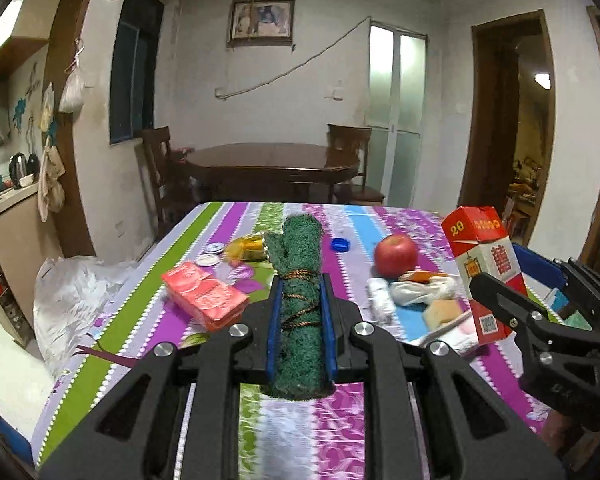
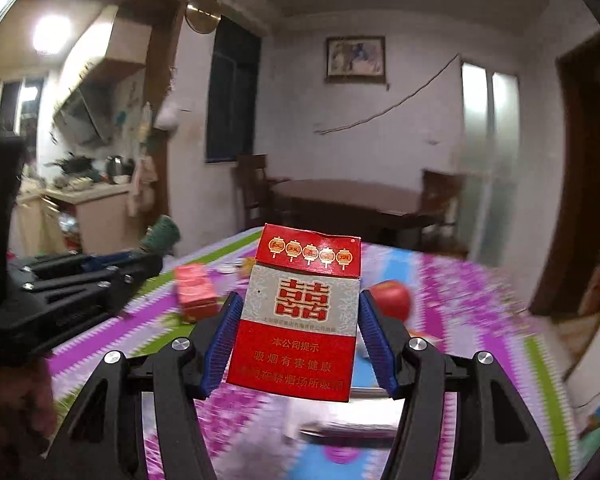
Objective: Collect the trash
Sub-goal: 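Carry the green scrubber and red cigarette pack over the green basin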
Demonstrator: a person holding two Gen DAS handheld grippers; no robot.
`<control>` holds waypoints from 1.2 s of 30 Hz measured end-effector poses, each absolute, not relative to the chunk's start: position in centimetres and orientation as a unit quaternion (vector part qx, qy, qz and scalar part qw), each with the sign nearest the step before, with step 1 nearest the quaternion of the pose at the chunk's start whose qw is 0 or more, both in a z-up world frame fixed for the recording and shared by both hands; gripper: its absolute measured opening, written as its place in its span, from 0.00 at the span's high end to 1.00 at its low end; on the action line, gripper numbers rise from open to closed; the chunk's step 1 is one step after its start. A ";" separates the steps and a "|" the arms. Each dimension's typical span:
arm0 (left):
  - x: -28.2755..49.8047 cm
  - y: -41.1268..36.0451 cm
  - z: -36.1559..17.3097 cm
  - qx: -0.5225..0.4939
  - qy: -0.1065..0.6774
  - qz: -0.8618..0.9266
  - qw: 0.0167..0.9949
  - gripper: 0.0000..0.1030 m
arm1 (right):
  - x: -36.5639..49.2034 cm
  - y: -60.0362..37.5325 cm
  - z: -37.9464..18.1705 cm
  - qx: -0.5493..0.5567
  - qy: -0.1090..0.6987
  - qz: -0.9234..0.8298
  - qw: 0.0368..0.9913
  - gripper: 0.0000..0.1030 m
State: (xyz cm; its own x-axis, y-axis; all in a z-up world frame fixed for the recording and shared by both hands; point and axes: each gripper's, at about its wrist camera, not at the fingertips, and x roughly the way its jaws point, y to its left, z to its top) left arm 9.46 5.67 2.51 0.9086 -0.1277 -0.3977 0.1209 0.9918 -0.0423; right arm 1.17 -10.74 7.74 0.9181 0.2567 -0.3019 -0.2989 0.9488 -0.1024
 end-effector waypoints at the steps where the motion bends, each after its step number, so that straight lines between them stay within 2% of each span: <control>1: 9.4 5.4 2.5 -0.008 0.203 -0.067 0.977 0.84 | 0.6 -11.1 8.0 -0.078 0.141 0.136 0.978 0.42; 11: 7.6 -2.1 3.5 0.014 0.188 -0.145 0.971 0.84 | -3.4 -18.8 11.0 -0.071 0.137 0.060 0.986 0.42; 25: 7.8 -15.9 5.4 0.038 0.180 -0.272 0.945 0.84 | -7.7 -36.0 14.6 -0.061 0.153 -0.073 0.984 0.42; 36: 7.8 -28.2 4.4 0.075 0.215 -0.375 0.899 0.84 | -10.3 -50.9 14.7 -0.035 0.218 -0.145 0.964 0.42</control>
State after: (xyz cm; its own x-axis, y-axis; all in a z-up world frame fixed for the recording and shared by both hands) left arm 7.77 -28.22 4.44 0.6270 -0.6412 -0.4424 0.7059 0.7078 -0.0253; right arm -10.28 -50.86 14.69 0.8624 -0.2953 -0.4111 0.2644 0.9554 -0.1316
